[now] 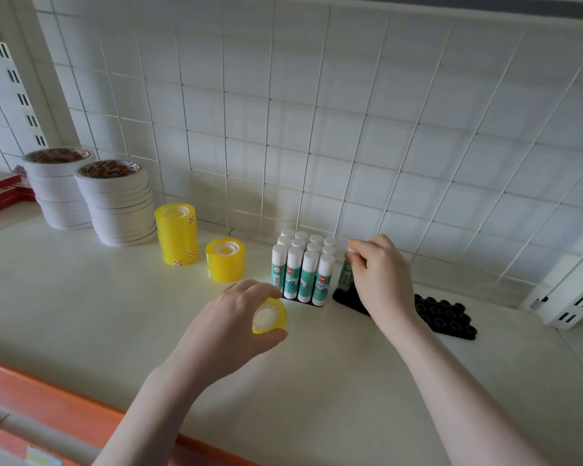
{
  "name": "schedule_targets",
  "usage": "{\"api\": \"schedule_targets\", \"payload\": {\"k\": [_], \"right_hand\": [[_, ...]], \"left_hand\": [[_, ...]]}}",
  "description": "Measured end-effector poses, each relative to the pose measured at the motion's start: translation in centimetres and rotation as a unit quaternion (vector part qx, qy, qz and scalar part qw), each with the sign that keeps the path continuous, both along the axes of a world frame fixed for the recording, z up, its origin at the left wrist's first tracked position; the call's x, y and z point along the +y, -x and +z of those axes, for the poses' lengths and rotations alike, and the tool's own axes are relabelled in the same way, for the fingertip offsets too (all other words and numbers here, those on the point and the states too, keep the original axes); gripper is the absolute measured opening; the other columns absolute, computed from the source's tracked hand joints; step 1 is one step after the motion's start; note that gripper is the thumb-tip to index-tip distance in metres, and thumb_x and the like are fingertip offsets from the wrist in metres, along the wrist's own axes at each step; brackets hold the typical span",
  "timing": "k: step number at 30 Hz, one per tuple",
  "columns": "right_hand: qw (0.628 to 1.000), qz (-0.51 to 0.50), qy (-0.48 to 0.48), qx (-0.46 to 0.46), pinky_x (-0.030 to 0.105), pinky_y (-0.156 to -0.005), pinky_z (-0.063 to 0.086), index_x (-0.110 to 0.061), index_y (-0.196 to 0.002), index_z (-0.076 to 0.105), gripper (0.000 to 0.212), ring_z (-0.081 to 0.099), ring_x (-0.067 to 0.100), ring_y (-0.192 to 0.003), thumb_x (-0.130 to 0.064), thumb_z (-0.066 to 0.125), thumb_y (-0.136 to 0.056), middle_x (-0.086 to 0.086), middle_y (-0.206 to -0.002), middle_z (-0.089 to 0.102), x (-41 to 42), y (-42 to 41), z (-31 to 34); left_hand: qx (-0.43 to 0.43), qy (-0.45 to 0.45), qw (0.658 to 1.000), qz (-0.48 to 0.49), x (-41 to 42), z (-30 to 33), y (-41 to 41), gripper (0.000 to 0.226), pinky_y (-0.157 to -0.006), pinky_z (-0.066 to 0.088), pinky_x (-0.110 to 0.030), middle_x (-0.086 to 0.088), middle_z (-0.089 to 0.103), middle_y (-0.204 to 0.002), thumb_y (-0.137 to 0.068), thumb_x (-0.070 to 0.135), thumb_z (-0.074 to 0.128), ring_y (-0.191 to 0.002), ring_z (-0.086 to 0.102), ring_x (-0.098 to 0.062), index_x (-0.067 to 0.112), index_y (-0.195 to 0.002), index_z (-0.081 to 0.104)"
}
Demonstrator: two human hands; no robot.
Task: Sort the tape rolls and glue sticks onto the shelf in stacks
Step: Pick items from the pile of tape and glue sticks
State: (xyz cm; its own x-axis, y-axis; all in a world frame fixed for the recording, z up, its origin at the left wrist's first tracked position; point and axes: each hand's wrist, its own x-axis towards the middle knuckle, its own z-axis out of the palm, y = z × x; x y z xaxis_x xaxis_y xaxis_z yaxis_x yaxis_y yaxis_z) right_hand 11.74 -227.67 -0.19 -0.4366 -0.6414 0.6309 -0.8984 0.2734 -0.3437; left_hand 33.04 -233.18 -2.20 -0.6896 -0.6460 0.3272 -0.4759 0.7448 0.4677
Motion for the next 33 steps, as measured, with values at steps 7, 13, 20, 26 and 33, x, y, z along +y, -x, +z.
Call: {"api": "schedule_targets", "payload": {"k": [7,13,20,26,33], "right_hand": [[0.999,0.012,-0.016,-0.027,0.028,-0.059,0.025,-0.008,-0.092,0.072,0.015,0.055,0.029,-0.074,-0.009,0.057,-0.089,0.008,-0.083,0.058,1.0,0.1,0.4],[0.999,0.012,-0.025,-0.028,0.030,-0.062,0.031,-0.010,-0.094,0.071,0.016,0.055,0.029,-0.078,-0.012,0.055,-0.090,0.007,-0.087,0.058,1.1,-0.3,0.3],[0.999,0.000,0.002,0.032,0.026,-0.055,0.032,-0.008,-0.082,0.067,0.005,0.056,0.033,-0.060,-0.006,0.067,-0.078,0.008,-0.075,0.058,1.3,-0.4,0.2],[0.993,-0.010,0.042,0.114,0.023,-0.044,0.033,-0.010,-0.071,0.067,0.011,0.054,0.029,-0.047,-0.007,0.077,-0.071,0.005,-0.063,0.057,2.5,-0.8,1.3],[0.991,0.022,0.006,0.135,0.027,-0.045,0.043,-0.012,-0.072,0.065,0.013,0.059,0.028,-0.061,-0.009,0.076,-0.068,0.003,-0.070,0.060,4.5,-3.1,0.8]], "left_hand": [[0.003,0.002,1.000,0.000,-0.3,-0.2,0.0,0.051,-0.079,0.035,-0.017,0.013,0.055,-0.118,-0.074,0.044,0.072,-0.106,0.050,-0.009,0.029,-0.120,0.055],[-0.007,-0.007,1.000,-0.004,-0.2,-0.3,0.1,0.051,-0.079,0.033,-0.014,0.014,0.052,-0.120,-0.076,0.045,0.070,-0.107,0.048,-0.006,0.031,-0.122,0.053],[-0.008,-0.001,1.000,0.007,-0.3,-0.2,-0.3,0.051,-0.081,0.035,-0.016,0.014,0.052,-0.120,-0.076,0.044,0.070,-0.108,0.048,-0.007,0.031,-0.122,0.053],[0.006,0.017,1.000,0.024,-0.6,0.5,-1.1,0.050,-0.081,0.037,-0.020,0.011,0.055,-0.118,-0.074,0.041,0.073,-0.107,0.052,-0.012,0.027,-0.119,0.056],[0.011,0.044,0.997,0.070,-1.6,1.9,-2.9,0.049,-0.079,0.038,-0.024,0.009,0.057,-0.117,-0.072,0.040,0.076,-0.106,0.054,-0.016,0.025,-0.116,0.059]]}}
